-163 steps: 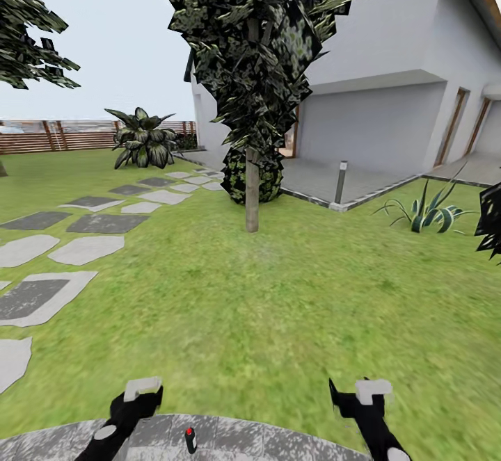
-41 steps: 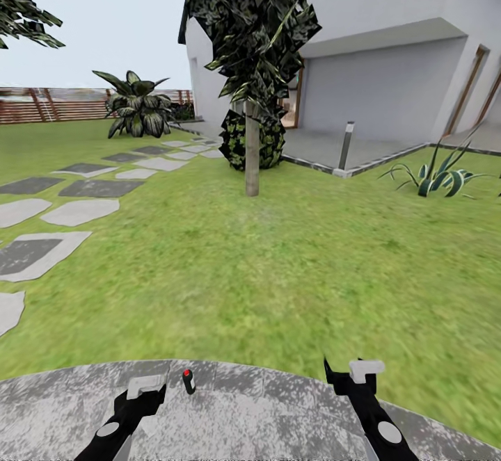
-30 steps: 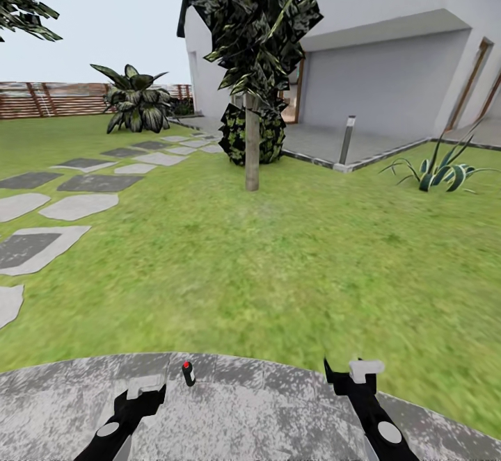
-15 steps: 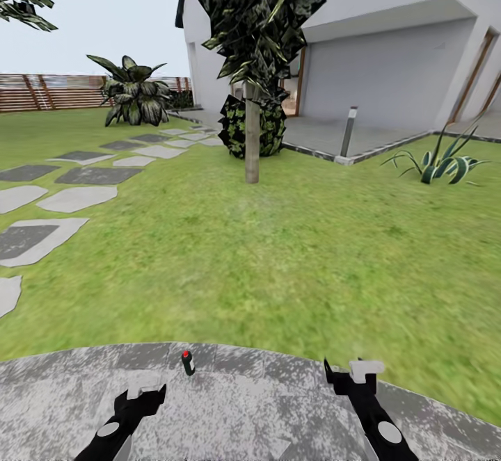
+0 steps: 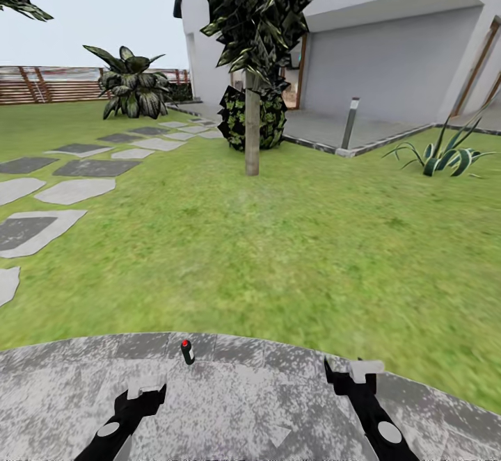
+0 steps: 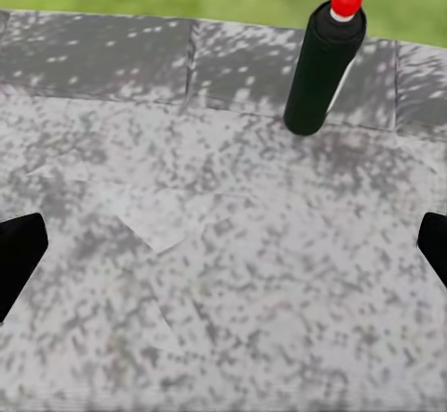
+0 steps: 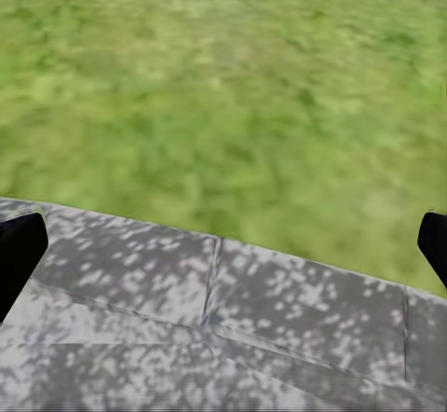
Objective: Pick up the pesticide atomizer in the garden and spray insectifuge to fully cover both potted plants in the garden.
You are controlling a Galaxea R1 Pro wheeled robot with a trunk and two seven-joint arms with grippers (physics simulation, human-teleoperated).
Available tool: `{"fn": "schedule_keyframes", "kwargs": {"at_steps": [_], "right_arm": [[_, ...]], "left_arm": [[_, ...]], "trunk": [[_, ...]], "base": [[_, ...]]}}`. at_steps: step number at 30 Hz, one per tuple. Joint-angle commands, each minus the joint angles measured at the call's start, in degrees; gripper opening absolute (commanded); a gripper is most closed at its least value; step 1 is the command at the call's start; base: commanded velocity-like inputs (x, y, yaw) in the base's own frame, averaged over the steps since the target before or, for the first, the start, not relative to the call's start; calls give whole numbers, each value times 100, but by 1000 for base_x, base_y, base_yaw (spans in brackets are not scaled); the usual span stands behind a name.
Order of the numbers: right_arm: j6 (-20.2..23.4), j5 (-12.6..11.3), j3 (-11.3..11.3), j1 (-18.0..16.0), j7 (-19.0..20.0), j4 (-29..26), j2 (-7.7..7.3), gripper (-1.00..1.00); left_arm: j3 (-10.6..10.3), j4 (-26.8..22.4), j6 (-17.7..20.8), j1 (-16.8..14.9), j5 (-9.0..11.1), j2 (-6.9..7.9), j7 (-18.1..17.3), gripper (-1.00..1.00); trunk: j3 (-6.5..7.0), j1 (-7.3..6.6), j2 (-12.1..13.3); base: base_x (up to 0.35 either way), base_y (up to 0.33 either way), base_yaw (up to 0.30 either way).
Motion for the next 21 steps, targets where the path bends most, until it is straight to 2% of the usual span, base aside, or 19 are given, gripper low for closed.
{"fn": "schedule_keyframes", "kwargs": {"at_steps": [1, 21], "right_arm": [[-17, 2, 0, -3, -1, 3, -1, 100], [-16, 4, 9, -3, -1, 3, -1, 100]], "left_arm": [[16, 5, -18, -3, -1, -2, -8, 100], [16, 5, -18, -10, -1, -2, -8, 100]], "trunk": [[-32, 21, -43], [-658, 73, -70]], "base": [[0, 0, 0], [0, 0, 0]]}}
